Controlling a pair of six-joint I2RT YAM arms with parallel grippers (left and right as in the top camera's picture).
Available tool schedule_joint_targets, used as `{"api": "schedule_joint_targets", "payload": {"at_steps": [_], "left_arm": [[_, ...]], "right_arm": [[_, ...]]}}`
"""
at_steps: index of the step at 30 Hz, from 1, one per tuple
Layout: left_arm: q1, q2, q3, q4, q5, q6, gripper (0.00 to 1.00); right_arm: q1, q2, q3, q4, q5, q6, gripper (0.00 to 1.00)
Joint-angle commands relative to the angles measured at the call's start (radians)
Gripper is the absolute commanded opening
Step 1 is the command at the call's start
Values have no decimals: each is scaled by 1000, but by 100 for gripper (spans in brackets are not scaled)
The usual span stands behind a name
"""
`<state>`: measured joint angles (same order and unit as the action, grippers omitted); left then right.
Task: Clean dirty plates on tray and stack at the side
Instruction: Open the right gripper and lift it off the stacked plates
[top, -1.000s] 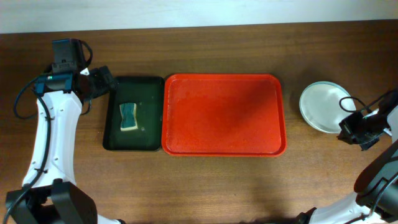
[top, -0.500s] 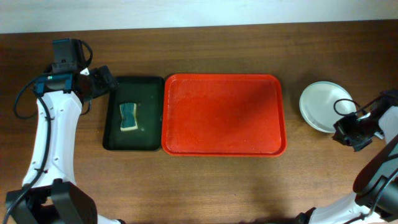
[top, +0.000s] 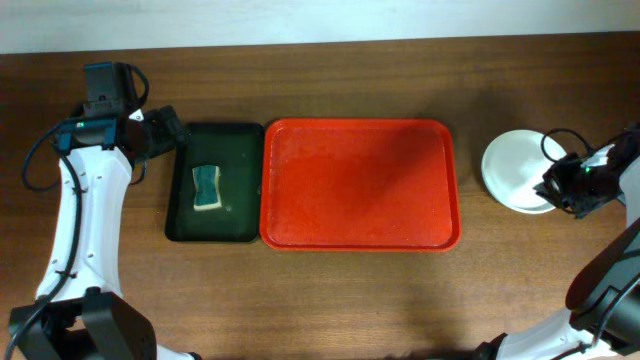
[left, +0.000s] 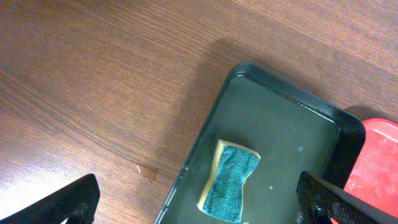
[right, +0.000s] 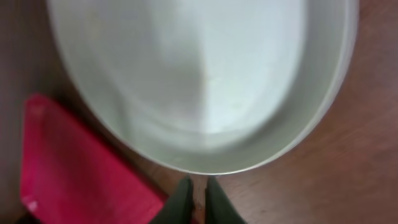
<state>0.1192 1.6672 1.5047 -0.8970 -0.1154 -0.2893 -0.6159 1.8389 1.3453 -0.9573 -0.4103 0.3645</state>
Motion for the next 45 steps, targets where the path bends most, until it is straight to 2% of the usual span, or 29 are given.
{"api": "schedule_joint_targets", "payload": {"at_steps": [1,5,9,13,14,15,16,18,45], "left_arm": [[2,4,3,-2,3,-13,99],[2,4,3,-2,3,-13,99],[2,4,3,-2,3,-13,99],[2,4,3,-2,3,-13,99],[2,4,3,-2,3,-13,99],[2,4,3,-2,3,-13,99],[2,4,3,-2,3,-13,100],[2,4,3,-2,3,-13,100],[2,4,3,-2,3,-13,99]], "right_arm": [[66,-16,19,-4,-73,-134,56],[205,-13,19,16,-72,-254,67],[347,-15,49,4,-20,-280,86],[427,-28,219,-144,109,-283,87],[439,-28,262,-190,147,-283,89],[452,-28,312,-242,200,-283,97],[461,-28,353,-285,254,-283,98],[471,-28,401,-336,345,-283,99],[478,-8,403,-336,348,-282,99]]}}
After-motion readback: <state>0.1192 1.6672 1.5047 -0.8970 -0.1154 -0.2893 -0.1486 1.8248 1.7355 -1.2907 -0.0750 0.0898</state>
